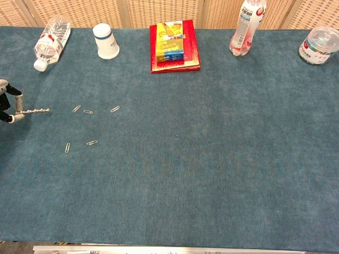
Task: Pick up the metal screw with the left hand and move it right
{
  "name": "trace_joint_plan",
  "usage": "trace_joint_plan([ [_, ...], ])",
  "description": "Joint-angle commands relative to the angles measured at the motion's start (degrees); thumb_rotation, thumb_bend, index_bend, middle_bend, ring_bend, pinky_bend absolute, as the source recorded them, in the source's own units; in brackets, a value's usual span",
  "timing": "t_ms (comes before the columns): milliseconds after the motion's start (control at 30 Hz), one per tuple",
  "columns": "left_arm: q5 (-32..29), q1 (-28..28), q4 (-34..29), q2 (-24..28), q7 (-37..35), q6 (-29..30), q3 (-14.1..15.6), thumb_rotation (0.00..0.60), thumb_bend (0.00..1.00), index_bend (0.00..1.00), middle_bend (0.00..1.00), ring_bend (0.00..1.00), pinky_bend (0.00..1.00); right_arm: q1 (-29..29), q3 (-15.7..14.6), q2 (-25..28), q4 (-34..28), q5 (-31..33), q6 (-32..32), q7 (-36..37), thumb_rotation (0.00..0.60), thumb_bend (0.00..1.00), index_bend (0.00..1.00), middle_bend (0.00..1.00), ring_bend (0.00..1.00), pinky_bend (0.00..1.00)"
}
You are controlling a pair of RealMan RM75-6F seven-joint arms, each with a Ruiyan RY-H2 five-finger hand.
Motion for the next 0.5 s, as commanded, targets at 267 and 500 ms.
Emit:
trace_joint_plan([
  [267, -0.6, -0.6, -4.8, 2.8, 4.3, 2.0, 0.3, 0.600, 0.33, 0.58, 1.00, 0.96, 0.79, 0.0, -0.1, -0.2, 0.4, -0.1, 0.0, 0.3, 0.600, 0.00, 0.25, 0.14, 0.06, 0.28],
  [500, -0.8, -1.5, -8.7, 5.2, 8.0, 3.2, 0.6, 0.600, 0.33, 0.58, 1.00, 0.96, 0.79, -0.1, 0.0, -0.3, 0.5, -0.1, 0.2, 0.4, 0.600, 0.00, 0.25, 0.14, 0.06, 0.28],
])
